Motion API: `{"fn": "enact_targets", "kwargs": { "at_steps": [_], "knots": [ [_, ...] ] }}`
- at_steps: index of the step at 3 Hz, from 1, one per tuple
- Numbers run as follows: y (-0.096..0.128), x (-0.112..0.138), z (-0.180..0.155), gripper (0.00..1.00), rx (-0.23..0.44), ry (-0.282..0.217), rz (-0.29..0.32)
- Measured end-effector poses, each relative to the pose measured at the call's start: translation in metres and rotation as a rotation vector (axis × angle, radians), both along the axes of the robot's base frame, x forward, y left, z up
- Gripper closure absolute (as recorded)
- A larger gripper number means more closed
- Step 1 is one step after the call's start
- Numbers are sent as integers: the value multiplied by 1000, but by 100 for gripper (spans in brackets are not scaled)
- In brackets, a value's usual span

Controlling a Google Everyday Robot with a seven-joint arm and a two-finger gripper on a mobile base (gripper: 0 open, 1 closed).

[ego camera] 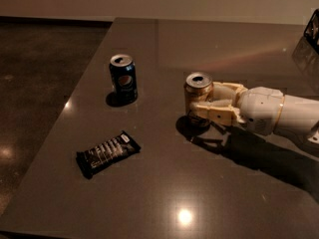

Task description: Place orange can upright

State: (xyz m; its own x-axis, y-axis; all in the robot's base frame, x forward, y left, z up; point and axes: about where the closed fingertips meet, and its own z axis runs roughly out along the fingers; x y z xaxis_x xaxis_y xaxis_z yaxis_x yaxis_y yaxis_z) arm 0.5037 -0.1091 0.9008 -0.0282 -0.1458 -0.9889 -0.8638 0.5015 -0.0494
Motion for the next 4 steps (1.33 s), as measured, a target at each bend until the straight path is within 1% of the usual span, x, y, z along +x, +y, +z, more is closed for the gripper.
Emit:
{"fn": "enact_targets", "kwargs": {
  "at_steps": [1,2,3,4],
  "knots": [
    [1,-1,-2,38,9,-23,-13],
    [1,-2,-6,14,36,-32,-22],
    [3,-2,-5,0,37,-33,-19],
    [3,-2,-5,0,37,-33,-19]
  ]
}}
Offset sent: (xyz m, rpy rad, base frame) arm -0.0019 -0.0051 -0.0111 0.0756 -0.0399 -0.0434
